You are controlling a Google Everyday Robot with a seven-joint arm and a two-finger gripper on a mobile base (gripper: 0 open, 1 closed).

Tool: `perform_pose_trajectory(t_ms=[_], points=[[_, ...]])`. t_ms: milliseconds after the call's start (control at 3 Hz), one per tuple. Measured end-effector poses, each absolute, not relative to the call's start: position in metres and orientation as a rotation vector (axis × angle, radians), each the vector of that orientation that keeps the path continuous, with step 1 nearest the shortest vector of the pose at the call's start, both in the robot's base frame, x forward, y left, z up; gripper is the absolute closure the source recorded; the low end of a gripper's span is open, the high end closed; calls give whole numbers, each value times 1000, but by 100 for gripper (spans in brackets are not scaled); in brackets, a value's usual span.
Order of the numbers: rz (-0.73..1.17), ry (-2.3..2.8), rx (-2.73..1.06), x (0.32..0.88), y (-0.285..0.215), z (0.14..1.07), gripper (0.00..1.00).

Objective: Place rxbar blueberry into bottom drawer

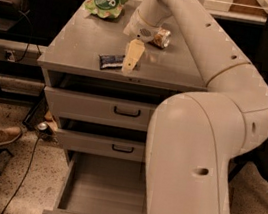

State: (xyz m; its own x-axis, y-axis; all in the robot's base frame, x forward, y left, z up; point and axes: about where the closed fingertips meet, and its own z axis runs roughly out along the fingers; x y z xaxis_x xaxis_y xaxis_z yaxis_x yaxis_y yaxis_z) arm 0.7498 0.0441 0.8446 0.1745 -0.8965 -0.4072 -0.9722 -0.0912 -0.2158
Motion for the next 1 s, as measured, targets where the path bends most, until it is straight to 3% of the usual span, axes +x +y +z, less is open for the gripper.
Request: perform_pose_trajectory(t_ms=[667,1000], points=[[240,1813,-2081,751,53,833,0],[248,1853,-2090,751,52,827,16]])
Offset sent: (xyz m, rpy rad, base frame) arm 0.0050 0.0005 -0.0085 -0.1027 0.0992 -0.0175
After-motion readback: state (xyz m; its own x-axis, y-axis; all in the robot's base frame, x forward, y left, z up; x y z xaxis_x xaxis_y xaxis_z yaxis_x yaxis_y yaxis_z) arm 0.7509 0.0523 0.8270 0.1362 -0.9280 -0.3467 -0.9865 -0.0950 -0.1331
